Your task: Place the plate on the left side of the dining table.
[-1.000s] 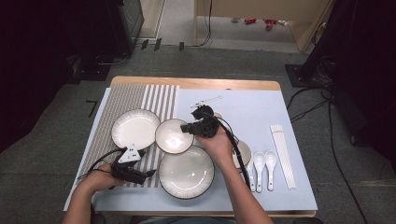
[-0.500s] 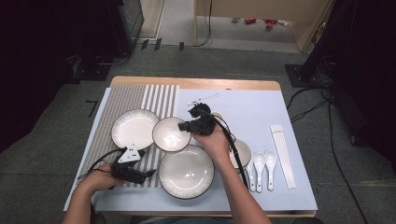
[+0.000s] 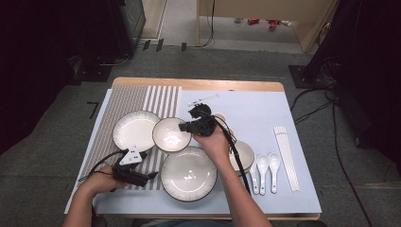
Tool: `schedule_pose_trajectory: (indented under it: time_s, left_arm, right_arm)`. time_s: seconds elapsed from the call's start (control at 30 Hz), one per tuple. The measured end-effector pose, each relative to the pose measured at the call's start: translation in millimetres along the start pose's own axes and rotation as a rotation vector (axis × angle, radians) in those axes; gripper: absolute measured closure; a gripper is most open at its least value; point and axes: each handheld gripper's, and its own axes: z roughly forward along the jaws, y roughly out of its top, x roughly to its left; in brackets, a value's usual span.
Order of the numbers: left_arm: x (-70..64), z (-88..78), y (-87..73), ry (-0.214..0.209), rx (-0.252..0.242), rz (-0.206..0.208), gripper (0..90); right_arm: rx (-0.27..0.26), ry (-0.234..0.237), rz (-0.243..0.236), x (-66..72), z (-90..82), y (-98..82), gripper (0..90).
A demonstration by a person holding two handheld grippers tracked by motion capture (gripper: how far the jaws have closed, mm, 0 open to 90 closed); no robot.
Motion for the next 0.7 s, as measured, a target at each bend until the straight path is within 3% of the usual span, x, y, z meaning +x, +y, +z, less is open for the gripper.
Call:
schedule_pose_trajectory:
  time_s: [0.7]
  left_arm:
    - [0.2,-0.1,0.0,-0.001,0.0,-0.001,16.2]
  right_arm:
    - [0.011,-0.011,0.018,1.0,11.4,12.0,83.1]
